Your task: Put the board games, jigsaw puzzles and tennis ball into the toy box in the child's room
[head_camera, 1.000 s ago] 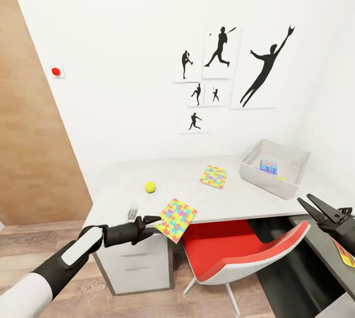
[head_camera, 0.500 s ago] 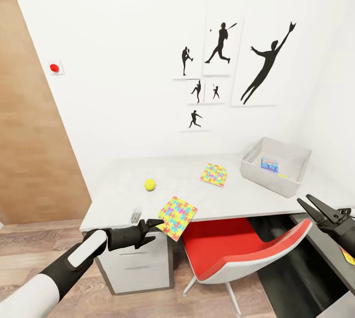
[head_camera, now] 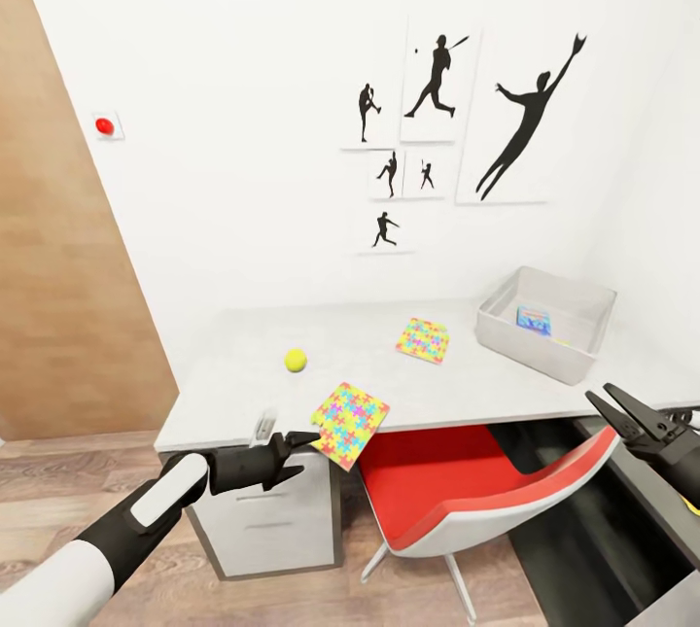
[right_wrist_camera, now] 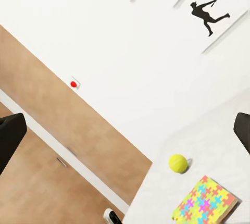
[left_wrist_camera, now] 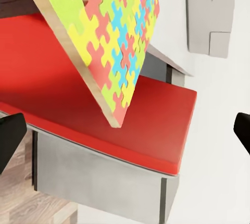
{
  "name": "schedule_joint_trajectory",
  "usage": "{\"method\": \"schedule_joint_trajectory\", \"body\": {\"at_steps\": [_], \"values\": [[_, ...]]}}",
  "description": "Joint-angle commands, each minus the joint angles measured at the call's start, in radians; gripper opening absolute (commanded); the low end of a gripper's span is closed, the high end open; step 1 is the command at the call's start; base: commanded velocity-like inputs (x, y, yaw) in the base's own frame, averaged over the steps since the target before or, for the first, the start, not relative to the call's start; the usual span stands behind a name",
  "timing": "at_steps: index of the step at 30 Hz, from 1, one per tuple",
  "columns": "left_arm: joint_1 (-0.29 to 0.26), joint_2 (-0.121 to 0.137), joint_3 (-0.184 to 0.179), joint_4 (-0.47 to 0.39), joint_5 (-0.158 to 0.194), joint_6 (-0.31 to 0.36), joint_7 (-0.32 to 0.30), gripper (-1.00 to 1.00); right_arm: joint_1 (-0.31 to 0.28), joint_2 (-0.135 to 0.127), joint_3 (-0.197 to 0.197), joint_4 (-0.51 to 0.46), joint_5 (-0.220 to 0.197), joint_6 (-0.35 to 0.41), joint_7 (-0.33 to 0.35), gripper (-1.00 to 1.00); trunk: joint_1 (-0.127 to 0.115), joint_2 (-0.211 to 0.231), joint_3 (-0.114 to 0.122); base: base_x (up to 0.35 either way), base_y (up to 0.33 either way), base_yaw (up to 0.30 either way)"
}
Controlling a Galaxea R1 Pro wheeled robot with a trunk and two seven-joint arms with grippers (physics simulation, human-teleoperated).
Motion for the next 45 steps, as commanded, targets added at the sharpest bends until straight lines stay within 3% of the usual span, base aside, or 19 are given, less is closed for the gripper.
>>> {"method": "schedule_joint_trajectory", "body": {"at_steps": [1, 20, 45], "values": [[-0.001, 0.001, -0.003, 0.000, 0.001, 0.000, -0.004, 1.00, -0.001, -0.001, -0.001, 0.000, -0.001, 0.005, 0.003, 1.00, 0.004, -0.008, -0.004, 0.000, 0.000, 0.000], [-0.001, -0.006, -0.010, 0.000, -0.001, -0.021, -0.004, 1.00, -0.001, 0.001, -0.001, 0.000, 0.001, 0.004, 0.005, 1.00, 0.077, -0.141, -0.064, 0.000, 0.000, 0.000], [-0.001, -0.005, -0.005, -0.001, -0.021, -0.022, -0.006, 1.00, -0.001, -0.004, -0.002, 0.017, -0.001, 0.004, 0.005, 1.00, 0.077, -0.141, -0.064, 0.027, -0.025, 0.000]]}}
